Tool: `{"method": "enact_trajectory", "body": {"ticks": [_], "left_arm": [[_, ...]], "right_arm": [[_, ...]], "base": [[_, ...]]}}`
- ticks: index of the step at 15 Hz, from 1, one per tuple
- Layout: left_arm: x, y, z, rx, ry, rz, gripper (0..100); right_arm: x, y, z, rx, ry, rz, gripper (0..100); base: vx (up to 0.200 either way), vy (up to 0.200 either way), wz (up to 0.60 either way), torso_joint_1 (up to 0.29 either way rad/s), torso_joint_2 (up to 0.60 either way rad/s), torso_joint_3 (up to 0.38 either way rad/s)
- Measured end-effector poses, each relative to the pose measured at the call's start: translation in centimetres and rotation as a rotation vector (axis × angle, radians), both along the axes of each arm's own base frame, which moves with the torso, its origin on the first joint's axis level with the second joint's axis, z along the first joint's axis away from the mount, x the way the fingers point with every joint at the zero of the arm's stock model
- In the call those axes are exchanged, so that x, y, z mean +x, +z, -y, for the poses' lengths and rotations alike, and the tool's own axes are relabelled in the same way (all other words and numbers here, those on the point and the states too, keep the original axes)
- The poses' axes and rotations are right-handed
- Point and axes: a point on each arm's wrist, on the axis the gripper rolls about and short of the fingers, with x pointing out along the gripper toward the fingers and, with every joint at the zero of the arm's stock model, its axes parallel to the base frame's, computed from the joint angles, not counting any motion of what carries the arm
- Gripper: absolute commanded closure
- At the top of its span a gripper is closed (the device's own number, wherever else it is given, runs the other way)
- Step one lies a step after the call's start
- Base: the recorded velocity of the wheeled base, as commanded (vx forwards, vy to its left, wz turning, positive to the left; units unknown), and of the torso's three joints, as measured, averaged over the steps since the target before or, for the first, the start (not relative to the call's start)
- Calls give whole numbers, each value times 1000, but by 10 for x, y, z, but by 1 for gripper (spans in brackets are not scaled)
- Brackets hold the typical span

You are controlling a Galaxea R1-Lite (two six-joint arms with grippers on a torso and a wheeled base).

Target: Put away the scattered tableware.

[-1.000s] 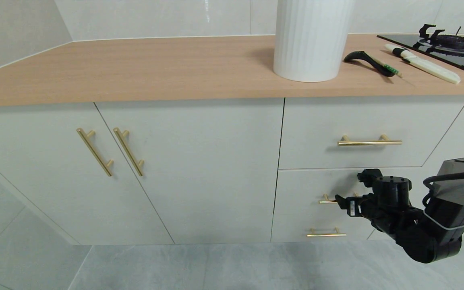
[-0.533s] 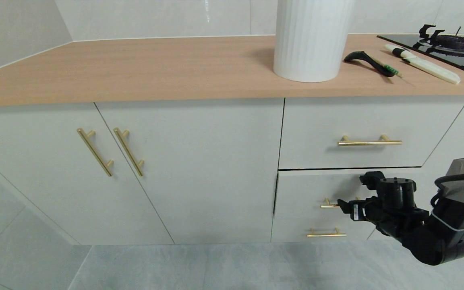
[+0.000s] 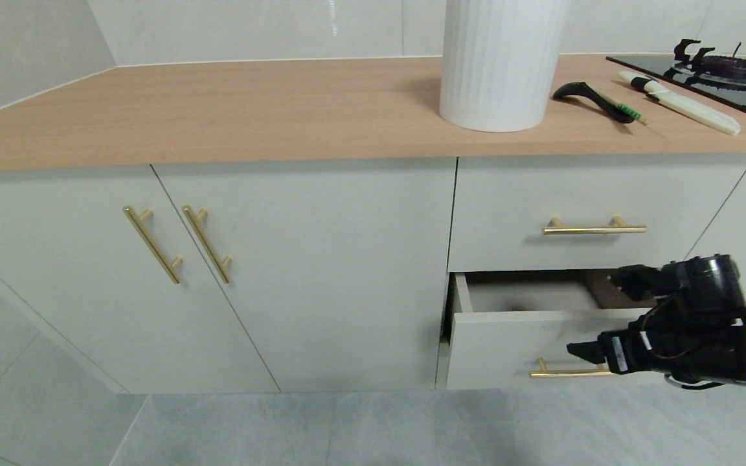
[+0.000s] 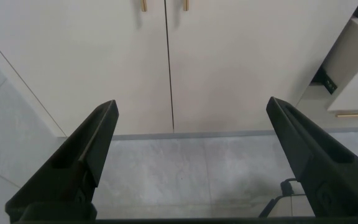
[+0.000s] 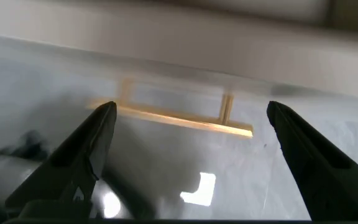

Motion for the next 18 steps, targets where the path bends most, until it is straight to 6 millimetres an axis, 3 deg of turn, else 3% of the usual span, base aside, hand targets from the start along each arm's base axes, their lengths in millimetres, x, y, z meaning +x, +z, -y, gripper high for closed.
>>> {"method": "enact_trajectory", "body": {"ticks": [3,6,9,12,16,18], "left_arm": [[0,0,0,0,1,0,0],[0,0,0,0,1,0,0],[0,0,0,0,1,0,0],[0,0,0,0,0,0,0],[0,0,0,0,0,0,0],[0,0,0,0,1,0,0]], "right_arm": [[-32,56,-10,65,64,116,0],[-33,69,-19,88,64,247,0],[-5,53,-28,80,-43,394,0],[16,21,-34,56,-115,414,0],[18,-7,-35,7,-107,299,0],[16,-9,-35,-4,-101,261,0]], "base": [[0,0,0,0,0,0],[0,0,0,0,0,0],[0,0,0,0,0,0],[0,0,0,0,0,0],[0,0,0,0,0,0],[0,0,0,0,0,0]]}}
